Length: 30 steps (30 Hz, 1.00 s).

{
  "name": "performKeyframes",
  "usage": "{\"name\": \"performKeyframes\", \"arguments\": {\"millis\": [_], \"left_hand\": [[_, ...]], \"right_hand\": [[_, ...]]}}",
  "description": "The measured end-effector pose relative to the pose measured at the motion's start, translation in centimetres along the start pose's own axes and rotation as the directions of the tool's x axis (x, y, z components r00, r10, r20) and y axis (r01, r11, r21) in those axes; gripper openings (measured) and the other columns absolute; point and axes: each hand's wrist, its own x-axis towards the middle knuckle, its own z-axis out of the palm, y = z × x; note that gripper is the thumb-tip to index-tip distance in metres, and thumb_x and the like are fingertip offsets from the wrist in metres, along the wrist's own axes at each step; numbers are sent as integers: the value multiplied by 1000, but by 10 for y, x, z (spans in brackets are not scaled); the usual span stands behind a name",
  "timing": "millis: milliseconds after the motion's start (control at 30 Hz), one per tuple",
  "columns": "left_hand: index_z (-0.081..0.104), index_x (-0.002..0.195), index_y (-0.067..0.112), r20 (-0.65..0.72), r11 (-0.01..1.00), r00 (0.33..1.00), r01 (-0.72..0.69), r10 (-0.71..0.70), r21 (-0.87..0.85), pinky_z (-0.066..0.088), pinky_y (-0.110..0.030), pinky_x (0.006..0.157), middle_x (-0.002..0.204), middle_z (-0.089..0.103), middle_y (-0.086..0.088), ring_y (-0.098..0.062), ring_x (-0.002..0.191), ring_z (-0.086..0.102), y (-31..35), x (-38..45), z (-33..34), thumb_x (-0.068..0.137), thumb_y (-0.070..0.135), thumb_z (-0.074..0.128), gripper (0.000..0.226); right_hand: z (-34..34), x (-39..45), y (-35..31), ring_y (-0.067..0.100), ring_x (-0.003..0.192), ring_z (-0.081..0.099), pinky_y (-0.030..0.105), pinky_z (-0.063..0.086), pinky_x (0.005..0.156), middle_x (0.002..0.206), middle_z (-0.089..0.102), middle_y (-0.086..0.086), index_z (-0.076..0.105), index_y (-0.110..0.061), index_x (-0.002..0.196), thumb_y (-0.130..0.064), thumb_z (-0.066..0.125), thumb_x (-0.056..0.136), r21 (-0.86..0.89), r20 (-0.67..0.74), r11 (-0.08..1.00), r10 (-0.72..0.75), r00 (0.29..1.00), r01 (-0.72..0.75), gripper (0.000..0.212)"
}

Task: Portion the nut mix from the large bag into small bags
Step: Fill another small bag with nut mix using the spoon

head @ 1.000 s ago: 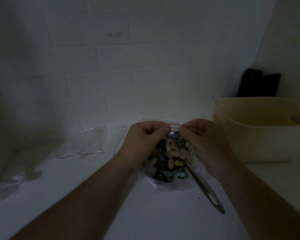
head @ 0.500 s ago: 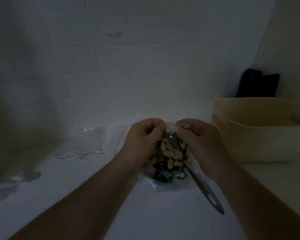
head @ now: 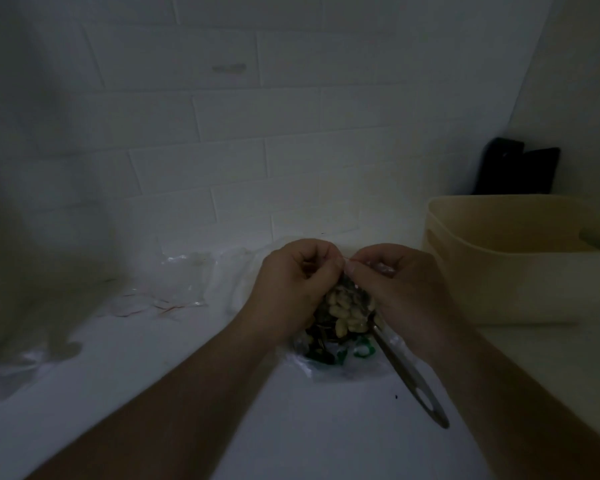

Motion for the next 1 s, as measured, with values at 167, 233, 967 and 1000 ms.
{"name": "performKeyframes", "arguments": {"millis": [167,233,967,1000], "left_hand": [[76,93,16,-19,998,1000,22,-24,-63,61,-28,75,89,77,-1,-14,83,75,-5,2,0,98,11,70,10],[77,93,16,-6,997,1000,20,-20,-75,59,-27,75,89,77,0,-14,84,75,-5,2,-1,98,9,69,12],[72,89,17,34,975,995,103,-98,-198,59,-40,81,85,71,-6,-20,83,68,-6,3,-2,100,24,64,14],[72,91,18,49,964,993,118,-110,-238,58,-43,84,88,70,-11,-24,85,68,-6,4,-1,97,26,64,12]], "right_hand": [[-2,1,-1,10,75,75,34,63,74,76,77,-6,78,-29,73,-19,80,87,1,8,1000,-7,1000,7,18],[-3,1,0,11,76,75,36,63,74,77,77,-5,79,-26,75,-20,80,87,-2,11,1000,7,1000,-7,13],[-4,3,1,12,70,73,37,61,68,72,75,-5,77,-31,78,-25,74,88,-32,-2,999,26,1000,-26,12],[-4,3,1,10,70,73,36,60,67,73,75,-6,77,-33,78,-26,74,88,-22,9,1000,20,1000,-20,12]]}}
